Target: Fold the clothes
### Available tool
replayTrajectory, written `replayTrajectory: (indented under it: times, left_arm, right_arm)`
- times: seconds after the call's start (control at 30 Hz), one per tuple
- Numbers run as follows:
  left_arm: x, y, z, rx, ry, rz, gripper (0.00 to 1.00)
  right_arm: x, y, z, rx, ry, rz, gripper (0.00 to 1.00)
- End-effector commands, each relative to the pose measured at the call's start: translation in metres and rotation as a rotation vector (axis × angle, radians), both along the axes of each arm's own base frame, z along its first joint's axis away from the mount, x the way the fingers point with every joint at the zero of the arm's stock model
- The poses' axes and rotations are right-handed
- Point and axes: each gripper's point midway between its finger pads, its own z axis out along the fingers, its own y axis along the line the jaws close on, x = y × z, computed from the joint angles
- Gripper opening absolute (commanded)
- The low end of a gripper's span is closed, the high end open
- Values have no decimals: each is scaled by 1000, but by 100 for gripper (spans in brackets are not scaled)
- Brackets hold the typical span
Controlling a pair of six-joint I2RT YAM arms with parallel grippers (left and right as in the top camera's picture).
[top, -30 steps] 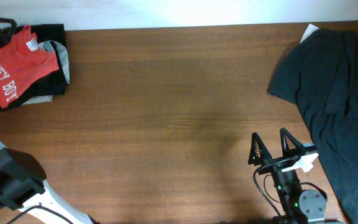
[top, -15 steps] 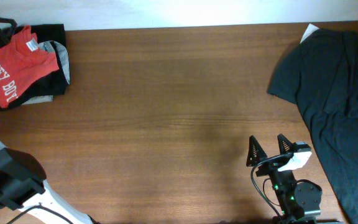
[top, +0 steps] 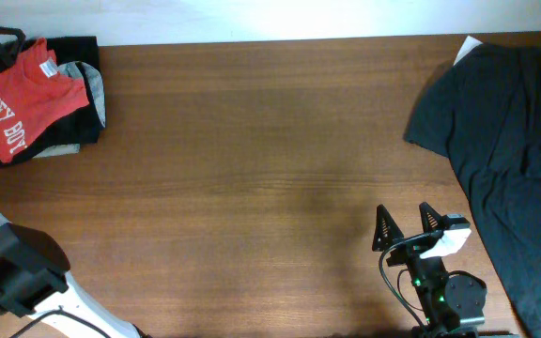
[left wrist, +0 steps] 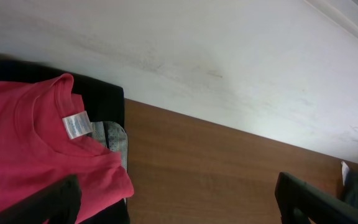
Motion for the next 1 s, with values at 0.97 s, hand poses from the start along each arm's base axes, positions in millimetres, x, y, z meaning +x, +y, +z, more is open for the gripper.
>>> replayTrajectory:
  times: [0.97]
  left_arm:
    - [-264,-263,-42,507,-491,-231,99]
  right_arm:
    - [0,-2,-2,-14,1,-11,99]
